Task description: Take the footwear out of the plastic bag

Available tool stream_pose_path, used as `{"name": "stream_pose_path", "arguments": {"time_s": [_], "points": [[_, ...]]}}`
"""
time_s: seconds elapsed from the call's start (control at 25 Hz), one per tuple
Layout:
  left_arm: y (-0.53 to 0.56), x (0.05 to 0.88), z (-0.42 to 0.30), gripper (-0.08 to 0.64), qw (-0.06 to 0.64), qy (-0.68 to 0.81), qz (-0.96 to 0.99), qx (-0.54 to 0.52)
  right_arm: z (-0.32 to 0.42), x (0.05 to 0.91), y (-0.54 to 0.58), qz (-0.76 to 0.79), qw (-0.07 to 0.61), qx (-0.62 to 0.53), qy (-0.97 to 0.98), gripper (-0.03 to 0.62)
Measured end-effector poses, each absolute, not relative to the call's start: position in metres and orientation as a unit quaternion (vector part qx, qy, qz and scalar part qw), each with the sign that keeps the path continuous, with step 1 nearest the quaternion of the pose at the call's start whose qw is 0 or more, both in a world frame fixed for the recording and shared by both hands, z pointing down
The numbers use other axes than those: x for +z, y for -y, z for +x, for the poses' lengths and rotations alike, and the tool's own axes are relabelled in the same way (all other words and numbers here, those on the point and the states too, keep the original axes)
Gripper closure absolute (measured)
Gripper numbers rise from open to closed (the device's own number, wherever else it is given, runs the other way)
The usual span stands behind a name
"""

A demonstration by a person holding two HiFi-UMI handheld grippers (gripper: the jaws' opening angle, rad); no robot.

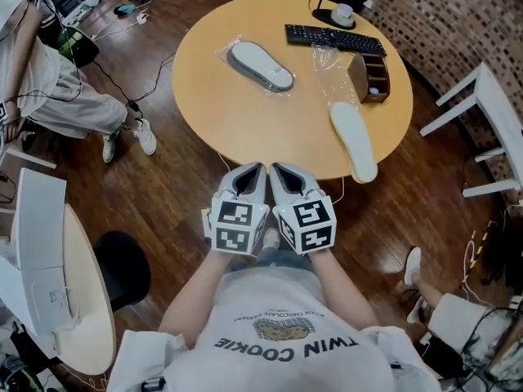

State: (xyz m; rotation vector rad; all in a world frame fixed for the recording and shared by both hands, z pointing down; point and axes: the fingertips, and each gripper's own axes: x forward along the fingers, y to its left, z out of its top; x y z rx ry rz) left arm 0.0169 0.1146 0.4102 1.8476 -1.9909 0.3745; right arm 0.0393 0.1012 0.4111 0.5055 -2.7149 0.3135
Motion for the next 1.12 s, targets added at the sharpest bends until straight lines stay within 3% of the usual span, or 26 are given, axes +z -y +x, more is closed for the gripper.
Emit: {"name": "stream_pose_path", "arguments": {"time_s": [0.6,1.12], "points": [[-0.037,0.412,-0.013,0.554,0.185,0.710,0.665,0.138,0.014,0.416,-0.022,0.195,0.168,0.126,0.958,0.589],[0.045,0.425,-0.084,0.554,0.182,0.675,0.697,0.161,-0.050,0.431,0.056,0.245,0.174,0.154,0.941,0.589]]}}
